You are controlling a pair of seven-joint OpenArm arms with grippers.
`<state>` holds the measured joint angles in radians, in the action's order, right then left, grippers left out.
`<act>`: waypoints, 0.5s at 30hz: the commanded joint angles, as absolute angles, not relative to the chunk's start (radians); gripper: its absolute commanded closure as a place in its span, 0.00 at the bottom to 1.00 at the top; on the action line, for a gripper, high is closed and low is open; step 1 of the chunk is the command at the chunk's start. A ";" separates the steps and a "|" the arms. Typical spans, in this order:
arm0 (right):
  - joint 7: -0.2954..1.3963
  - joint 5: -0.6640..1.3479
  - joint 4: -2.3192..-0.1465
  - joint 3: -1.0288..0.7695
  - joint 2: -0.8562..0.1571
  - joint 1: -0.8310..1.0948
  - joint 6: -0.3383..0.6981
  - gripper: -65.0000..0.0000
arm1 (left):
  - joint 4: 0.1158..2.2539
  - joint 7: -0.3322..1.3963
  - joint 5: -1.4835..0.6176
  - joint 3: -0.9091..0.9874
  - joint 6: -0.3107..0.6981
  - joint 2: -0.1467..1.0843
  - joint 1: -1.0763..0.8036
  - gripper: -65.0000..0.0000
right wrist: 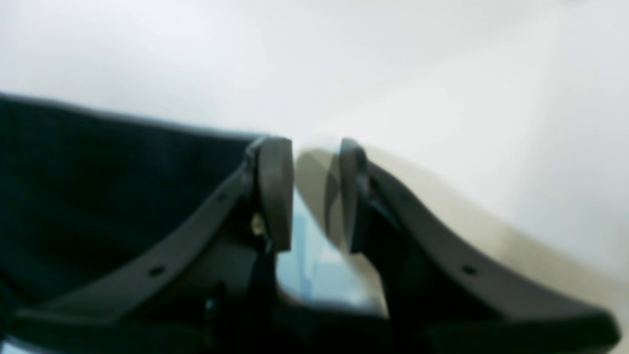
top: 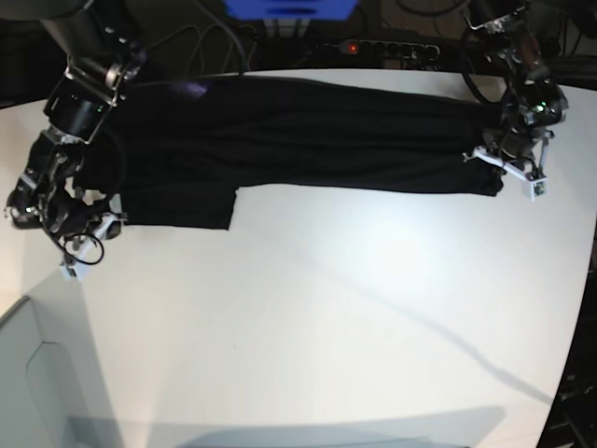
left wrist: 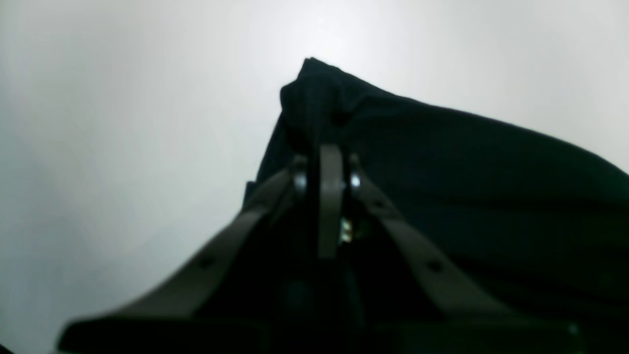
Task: Fold the T-shirt properly
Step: 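Release the right gripper and regrasp the folded shirt's end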
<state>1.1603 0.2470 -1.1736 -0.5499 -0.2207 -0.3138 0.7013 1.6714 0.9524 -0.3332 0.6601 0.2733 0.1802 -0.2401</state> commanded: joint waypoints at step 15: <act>1.279 0.441 -1.102 -0.549 -0.248 -0.278 0.698 0.74 | 1.689 0.937 -0.340 0.665 0.274 0.194 -0.236 1.00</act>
